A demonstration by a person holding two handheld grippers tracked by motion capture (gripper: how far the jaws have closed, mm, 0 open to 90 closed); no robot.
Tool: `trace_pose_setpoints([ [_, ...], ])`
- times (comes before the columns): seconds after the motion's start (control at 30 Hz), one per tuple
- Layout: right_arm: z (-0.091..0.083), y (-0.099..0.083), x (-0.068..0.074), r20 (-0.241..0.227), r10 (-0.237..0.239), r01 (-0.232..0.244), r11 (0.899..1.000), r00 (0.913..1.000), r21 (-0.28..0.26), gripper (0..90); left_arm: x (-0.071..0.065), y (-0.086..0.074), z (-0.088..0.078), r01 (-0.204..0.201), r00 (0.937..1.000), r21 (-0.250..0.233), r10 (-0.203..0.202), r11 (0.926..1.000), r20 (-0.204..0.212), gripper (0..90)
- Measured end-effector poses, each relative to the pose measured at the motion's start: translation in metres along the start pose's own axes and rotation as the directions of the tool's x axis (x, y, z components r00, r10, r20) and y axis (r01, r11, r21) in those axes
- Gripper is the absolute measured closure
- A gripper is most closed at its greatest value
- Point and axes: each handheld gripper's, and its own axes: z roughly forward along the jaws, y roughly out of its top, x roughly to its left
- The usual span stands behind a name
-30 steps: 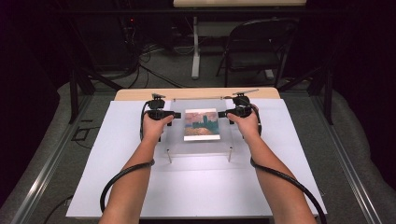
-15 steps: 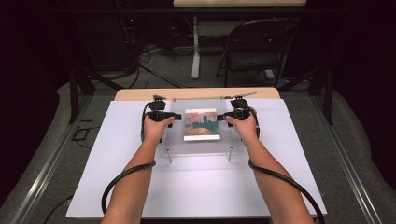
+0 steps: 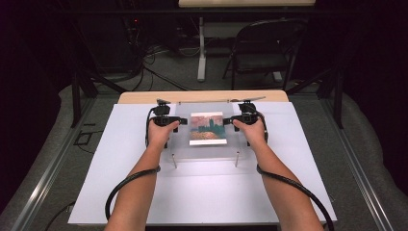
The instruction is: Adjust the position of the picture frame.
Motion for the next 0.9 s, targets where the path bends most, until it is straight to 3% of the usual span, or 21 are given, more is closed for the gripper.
trace_pose_setpoints([
  [0.13, 0.0005, 0.0003, 0.0006, 0.001, 0.002, -0.002, 1.000, 1.0000, 0.006, 28.9, 0.0018, -0.0012, 0.0015, 0.036, 0.9986, 0.016, -0.036, 0.9992, 0.037, 29.0],
  [0.47, 0.0013, 0.0001, 0.0018, -0.011, 0.016, -0.016, 1.000, 0.9998, 0.021, 28.3, 0.0006, -0.0009, 0.0013, 0.034, 0.9990, 0.021, -0.034, 0.9992, 0.030, 28.8],
  [0.63, -0.0001, 0.0011, 0.0047, 0.012, 0.009, -0.009, 1.000, 0.9999, 0.029, 28.6, 0.0013, 0.0001, -0.0003, 0.053, 0.9981, 0.021, -0.054, 0.9984, 0.028, 32.0],
  [0.9, -0.0011, 0.0023, 0.0034, 0.009, 0.021, -0.021, 1.000, 0.9997, 0.022, 31.7, 0.0039, 0.0008, -0.0028, 0.090, 0.9954, 0.015, -0.090, 0.9958, 0.033, 38.3],
])
